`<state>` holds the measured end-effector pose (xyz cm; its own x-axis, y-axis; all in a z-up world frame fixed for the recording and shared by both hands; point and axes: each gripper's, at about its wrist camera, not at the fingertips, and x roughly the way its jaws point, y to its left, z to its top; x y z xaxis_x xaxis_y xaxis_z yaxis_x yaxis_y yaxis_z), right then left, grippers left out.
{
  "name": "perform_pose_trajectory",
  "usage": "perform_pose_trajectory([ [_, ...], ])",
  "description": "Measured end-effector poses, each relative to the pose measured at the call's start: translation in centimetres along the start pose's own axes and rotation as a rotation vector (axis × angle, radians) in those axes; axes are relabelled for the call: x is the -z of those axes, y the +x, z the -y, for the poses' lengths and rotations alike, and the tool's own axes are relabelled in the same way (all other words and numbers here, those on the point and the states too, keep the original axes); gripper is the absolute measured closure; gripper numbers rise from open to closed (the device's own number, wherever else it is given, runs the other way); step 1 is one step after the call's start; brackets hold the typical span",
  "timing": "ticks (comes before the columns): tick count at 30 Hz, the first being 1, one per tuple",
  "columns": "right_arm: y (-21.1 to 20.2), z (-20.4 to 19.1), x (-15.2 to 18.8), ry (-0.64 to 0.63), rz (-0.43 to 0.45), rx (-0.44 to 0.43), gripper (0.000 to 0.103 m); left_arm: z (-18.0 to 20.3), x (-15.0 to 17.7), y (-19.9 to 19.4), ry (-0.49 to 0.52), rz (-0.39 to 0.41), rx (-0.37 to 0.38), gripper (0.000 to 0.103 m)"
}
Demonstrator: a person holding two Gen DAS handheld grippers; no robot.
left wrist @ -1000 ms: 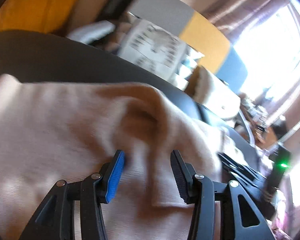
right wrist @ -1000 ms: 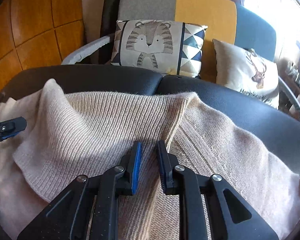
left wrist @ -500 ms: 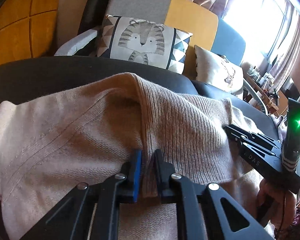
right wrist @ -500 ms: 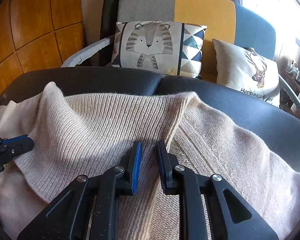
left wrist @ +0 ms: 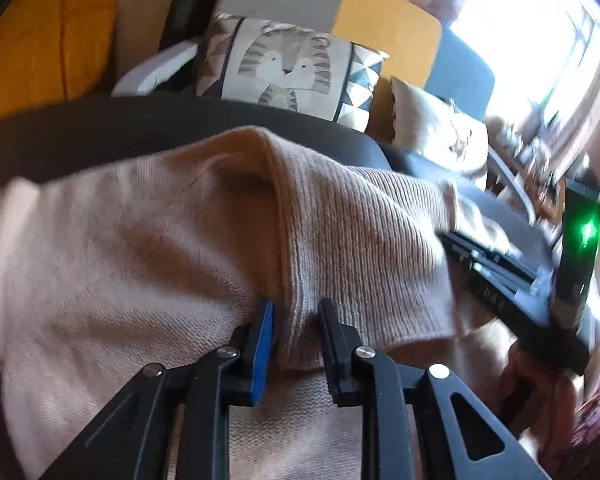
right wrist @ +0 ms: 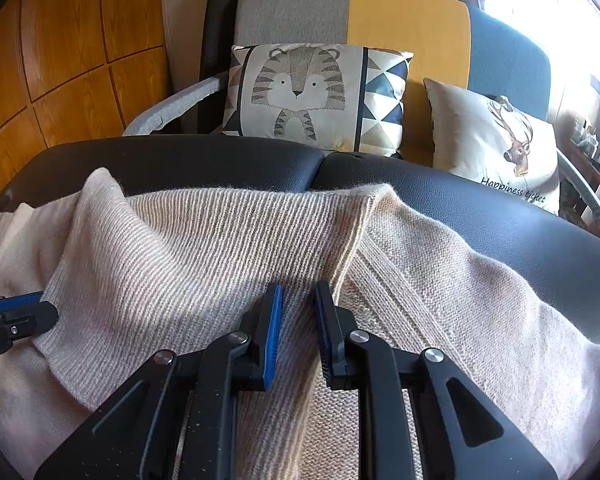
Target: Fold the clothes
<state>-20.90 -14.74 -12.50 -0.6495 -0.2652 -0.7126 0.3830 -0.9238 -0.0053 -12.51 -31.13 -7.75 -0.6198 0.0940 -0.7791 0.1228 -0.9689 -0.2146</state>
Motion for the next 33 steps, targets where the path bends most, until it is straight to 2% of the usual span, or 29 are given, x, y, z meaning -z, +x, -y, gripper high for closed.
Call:
perform_pose_trajectory([
  [3, 0.0, 0.0, 0.1, 0.001, 0.001, 0.000, 0.085, 0.8, -0.1, -1.5, 0.035, 0.045, -0.052, 0.098],
  [5, 0.1, 0.0, 0.1, 0.002, 0.002, 0.000, 0.085, 0.8, -0.4, -2.8, 0.016, 0.089, -0.063, 0.098],
  [10, 0.1, -0.1, 0.2, 0.002, 0.002, 0.002, 0.085, 0.6, 0.1, -5.1, -0.021, 0.153, 0.003, 0.100],
  [14, 0.2, 0.0, 0.2, 0.001, 0.003, 0.003, 0.085, 0.8, 2.0, -5.7, -0.032, 0.158, 0.006, 0.100],
  [21, 0.2, -0.1, 0.2, 0.002, 0.003, 0.005, 0.085, -0.3, 6.1, -3.3, -0.119, 0.046, -0.027, 0.099],
  [25, 0.1, -0.1, 0.0, 0.002, 0.002, 0.004, 0.085, -0.6, 7.1, -3.8, -0.117, 0.054, -0.047, 0.100],
  [27, 0.0, -0.1, -0.1, 0.002, 0.002, 0.004, 0.085, -1.2, 6.2, -4.2, -0.130, 0.068, -0.016, 0.100],
  [31, 0.0, 0.0, -0.2, 0.002, 0.002, 0.004, 0.085, -2.9, 2.1, -3.9, -0.180, 0.114, 0.039, 0.097],
  [32, 0.0, 0.0, -0.2, 0.001, 0.002, 0.004, 0.085, -3.5, 0.7, -2.9, -0.210, 0.094, 0.066, 0.095],
  [33, 0.0, -0.1, -0.2, 0.002, 0.002, 0.004, 0.085, -4.1, -0.8, -1.8, -0.241, 0.064, 0.093, 0.088],
])
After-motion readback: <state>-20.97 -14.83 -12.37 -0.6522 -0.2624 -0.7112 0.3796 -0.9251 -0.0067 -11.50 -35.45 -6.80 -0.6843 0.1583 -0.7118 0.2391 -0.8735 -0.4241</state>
